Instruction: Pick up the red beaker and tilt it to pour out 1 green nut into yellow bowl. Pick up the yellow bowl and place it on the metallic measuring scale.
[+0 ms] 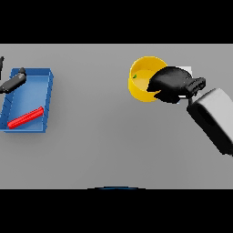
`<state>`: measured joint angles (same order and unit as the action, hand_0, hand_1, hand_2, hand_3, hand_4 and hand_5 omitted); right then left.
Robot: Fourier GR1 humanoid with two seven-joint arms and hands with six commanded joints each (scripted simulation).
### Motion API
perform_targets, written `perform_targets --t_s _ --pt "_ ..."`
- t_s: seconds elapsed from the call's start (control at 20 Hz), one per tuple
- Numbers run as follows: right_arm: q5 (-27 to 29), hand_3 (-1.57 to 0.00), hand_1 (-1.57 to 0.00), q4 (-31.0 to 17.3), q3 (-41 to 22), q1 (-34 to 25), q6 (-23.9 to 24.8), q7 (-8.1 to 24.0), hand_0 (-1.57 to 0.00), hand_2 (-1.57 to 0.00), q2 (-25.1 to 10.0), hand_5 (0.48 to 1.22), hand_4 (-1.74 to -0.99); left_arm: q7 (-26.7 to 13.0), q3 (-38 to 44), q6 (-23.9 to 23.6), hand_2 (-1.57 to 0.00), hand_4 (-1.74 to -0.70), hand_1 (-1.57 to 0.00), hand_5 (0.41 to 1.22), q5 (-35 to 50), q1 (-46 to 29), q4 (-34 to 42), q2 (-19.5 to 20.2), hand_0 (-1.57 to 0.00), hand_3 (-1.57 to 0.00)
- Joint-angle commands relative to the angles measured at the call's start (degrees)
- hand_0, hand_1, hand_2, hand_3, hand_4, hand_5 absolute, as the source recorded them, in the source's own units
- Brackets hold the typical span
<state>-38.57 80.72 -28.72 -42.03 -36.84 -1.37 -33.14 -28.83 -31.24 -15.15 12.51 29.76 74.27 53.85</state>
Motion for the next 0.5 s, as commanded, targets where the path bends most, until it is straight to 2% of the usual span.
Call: perform_targets --t_s 0.0,0.1,0.2,0.25,0.35,0.45 --pt "-0.39 -1.27 -1.57 -1.49 0.37 -0.41 1.28 -1.28 -1.57 -1.57 -1.01 1.221 -1.719 -0.59 -0.18 0.13 0.00 -0.80 0.00 0.737 -0.30 0.30 -0.19 0.08 0.00 0.00" --pt "-0.62 -1.24 -1.57 -5.41 1.27 -1.49 2.96 -0.69 -1.57 -1.57 -1.40 1.221 -1.720 -2.35 -0.67 -0.30 0.00 -0.80 0.00 0.735 -0.51 0.19 1.79 0.47 0.00 0.00" --pt "0.41 -1.22 -1.57 -8.51 2.68 -2.02 4.01 -2.03 -1.57 -1.57 -2.62 1.221 -1.720 -3.42 -0.59 -0.73 0.00 -0.81 0.00 0.743 -0.07 -0.36 3.02 0.65 0.00 0.00" --pt "0.63 -1.21 -1.57 -9.95 3.03 -1.89 4.65 -1.38 -1.57 -1.57 -2.58 1.221 -1.720 -3.82 -0.50 -0.92 0.00 -0.82 0.00 0.750 0.06 -0.88 3.56 1.11 0.00 0.00" --pt "0.67 -1.19 -1.57 -13.34 3.41 -2.21 5.73 -2.00 -1.57 -1.57 -2.92 1.221 -1.720 -5.12 -0.41 -1.21 0.00 -0.83 0.00 0.765 0.16 -0.92 4.61 1.62 0.00 0.00" --pt "-0.23 -1.17 -1.57 -17.89 3.24 -3.46 8.41 -3.98 -1.57 -1.57 -2.60 1.221 -1.720 -5.45 -0.46 -0.86 0.00 -0.83 0.00 0.773 0.08 -0.65 3.71 1.48 0.00 0.00"
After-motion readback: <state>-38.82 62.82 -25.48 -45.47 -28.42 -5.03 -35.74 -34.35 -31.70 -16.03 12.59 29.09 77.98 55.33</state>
